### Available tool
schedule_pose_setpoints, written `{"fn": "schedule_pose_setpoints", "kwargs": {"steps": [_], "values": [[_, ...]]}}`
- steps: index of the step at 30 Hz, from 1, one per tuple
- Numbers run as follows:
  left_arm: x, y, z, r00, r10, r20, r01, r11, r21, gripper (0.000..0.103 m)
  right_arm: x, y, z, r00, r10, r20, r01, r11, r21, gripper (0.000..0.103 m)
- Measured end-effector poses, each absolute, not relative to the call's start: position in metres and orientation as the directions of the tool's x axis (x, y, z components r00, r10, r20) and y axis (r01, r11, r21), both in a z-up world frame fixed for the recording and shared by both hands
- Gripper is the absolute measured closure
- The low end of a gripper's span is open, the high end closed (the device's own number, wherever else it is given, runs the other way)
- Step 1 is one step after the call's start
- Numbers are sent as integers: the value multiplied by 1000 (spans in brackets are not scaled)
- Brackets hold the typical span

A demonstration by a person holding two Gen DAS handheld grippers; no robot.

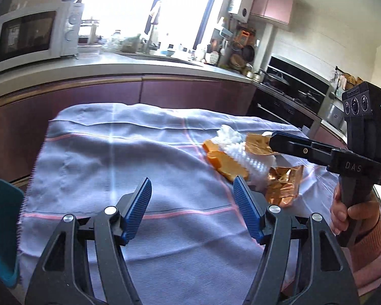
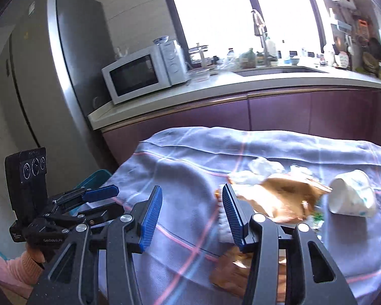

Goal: Collect trash
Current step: 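Return both tools to the table over the gold wrappers, then grasp a gold wrapper with the left gripper while the right gripper grasps another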

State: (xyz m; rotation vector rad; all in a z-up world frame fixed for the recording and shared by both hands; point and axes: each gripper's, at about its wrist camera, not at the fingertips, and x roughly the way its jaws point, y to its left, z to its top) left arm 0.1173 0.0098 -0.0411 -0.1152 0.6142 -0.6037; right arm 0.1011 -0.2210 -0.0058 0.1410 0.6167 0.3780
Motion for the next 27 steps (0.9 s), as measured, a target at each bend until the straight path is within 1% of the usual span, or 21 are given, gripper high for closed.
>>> {"fn": "schedule_pose_setpoints", "kwargs": {"steps": [4, 7, 10, 14, 18, 21, 24, 25, 27], "values": [[116, -40, -53, 565, -632, -531, 576, 763, -295, 37, 98, -273, -12, 783, 299, -545, -191, 950, 248, 56], [114, -70, -61, 502, -666, -552, 626, 720, -300, 37, 93, -306, -20, 790, 276, -548, -130, 948, 289, 56], [116, -100, -77, 434, -689, -581, 665, 679, -309, 37, 97, -316, -29, 782, 288, -552, -106, 935, 338, 56], [117, -134, -92, 367, -681, -634, 690, 657, -306, 38, 108, -315, -35, 771, 328, -546, -124, 918, 376, 56], [119, -151, -95, 333, -673, -660, 697, 648, -308, 39, 125, -312, -42, 753, 374, -542, -137, 894, 427, 56], [124, -160, -99, 305, -661, -685, 690, 649, -320, 45, 136, -317, -48, 744, 391, -542, -114, 873, 473, 55], [128, -167, -105, 268, -665, -697, 680, 643, -352, 58, 141, -323, -50, 744, 404, -532, -103, 856, 507, 51], [129, -168, -106, 261, -666, -699, 678, 642, -359, 63, 141, -326, -49, 747, 403, -529, -98, 854, 512, 50], [130, -170, -107, 250, -673, -696, 675, 636, -373, 70, 141, -330, -48, 748, 408, -523, -95, 847, 524, 49]]}}
